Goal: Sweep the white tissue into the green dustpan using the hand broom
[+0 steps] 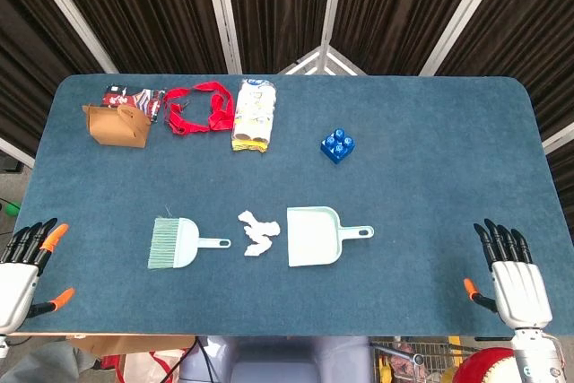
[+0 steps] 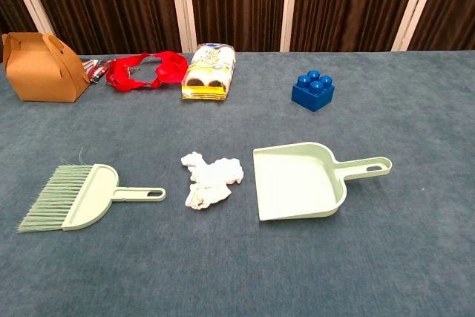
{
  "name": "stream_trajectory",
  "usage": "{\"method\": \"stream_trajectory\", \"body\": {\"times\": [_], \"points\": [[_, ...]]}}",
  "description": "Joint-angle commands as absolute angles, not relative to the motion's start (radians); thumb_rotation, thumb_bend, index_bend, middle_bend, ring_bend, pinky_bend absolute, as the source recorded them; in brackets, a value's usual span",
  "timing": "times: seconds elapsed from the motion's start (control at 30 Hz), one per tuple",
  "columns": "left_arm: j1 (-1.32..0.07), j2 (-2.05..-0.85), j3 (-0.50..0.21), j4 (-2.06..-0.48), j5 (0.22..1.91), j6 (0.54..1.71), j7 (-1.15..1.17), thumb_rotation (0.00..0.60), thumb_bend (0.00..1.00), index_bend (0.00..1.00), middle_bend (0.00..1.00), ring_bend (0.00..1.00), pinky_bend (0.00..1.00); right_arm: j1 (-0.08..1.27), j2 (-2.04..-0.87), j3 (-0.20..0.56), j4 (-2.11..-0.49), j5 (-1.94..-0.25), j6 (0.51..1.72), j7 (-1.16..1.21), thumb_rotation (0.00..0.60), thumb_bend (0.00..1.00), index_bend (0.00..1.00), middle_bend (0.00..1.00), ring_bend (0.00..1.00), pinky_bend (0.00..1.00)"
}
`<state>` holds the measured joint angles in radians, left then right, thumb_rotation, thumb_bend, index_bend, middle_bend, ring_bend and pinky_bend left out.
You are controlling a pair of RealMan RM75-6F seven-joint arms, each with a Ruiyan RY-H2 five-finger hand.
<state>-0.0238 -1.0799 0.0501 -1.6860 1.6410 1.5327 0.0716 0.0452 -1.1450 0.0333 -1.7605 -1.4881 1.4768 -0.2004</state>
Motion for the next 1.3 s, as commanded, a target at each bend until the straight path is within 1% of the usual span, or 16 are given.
{"method": "stream_trajectory", "body": {"times": [0.03,0.67,0.93,1.07,1.13,1.17,1.2,1.23,1.27,1.3], "points": [[-0.023,-1.08,0.05,-1.687,1.639,1.534,0.07,0.6,0.0,0.0,0.0,0.0,0.05,0.041,-1.156,0.046,-1.748,-1.478,1.491,-0.187,0.6,0.3,0.0,0.0,0.0,0.0],[-0.019,-1.079,0.047,-1.693,1.631,1.539,0.068,0.6,0.0,0.0,0.0,0.0,0.05,0.032,-1.15,0.065,-1.767,-1.434,1.497,-0.178,0.6,0.3,0.0,0.0,0.0,0.0],[-0.02,-1.072,0.047,-1.697,1.628,1.533,0.072,0.6,0.0,0.0,0.0,0.0,0.05,0.034,-1.149,0.061,-1.777,-1.454,1.499,-0.175,0.6,0.3,0.0,0.0,0.0,0.0],[-0.021,-1.072,0.049,-1.695,1.632,1.534,0.072,0.6,0.0,0.0,0.0,0.0,0.05,0.056,-1.152,0.067,-1.789,-1.465,1.476,-0.19,0.6,0.3,0.0,0.0,0.0,0.0],[-0.021,-1.073,0.048,-1.694,1.633,1.534,0.073,0.6,0.0,0.0,0.0,0.0,0.05,0.076,-1.155,0.079,-1.795,-1.454,1.452,-0.202,0.6,0.3,0.0,0.02,0.02,0.08],[-0.022,-1.074,0.048,-1.694,1.634,1.534,0.074,0.6,0.0,0.0,0.0,0.0,0.05,0.089,-1.158,0.089,-1.799,-1.444,1.438,-0.212,0.6,0.3,0.0,0.07,0.08,0.19],[-0.022,-1.075,0.048,-1.693,1.636,1.534,0.075,0.6,0.0,0.0,0.0,0.0,0.05,0.107,-1.164,0.103,-1.802,-1.426,1.416,-0.224,0.6,0.3,0.0,0.2,0.2,0.36],[-0.022,-1.075,0.049,-1.694,1.636,1.534,0.076,0.6,0.0,0.0,0.0,0.0,0.05,0.122,-1.168,0.112,-1.802,-1.411,1.395,-0.233,0.6,0.3,0.0,0.29,0.3,0.45],[-0.022,-1.075,0.05,-1.694,1.637,1.533,0.076,0.6,0.0,0.0,0.0,0.0,0.05,0.138,-1.172,0.119,-1.801,-1.391,1.37,-0.245,0.6,0.3,0.0,0.45,0.46,0.59],[-0.022,-1.076,0.05,-1.694,1.637,1.531,0.077,0.6,0.0,0.0,0.0,0.0,0.05,0.154,-1.175,0.127,-1.8,-1.369,1.343,-0.262,0.6,0.3,0.02,0.58,0.58,0.68]]}}
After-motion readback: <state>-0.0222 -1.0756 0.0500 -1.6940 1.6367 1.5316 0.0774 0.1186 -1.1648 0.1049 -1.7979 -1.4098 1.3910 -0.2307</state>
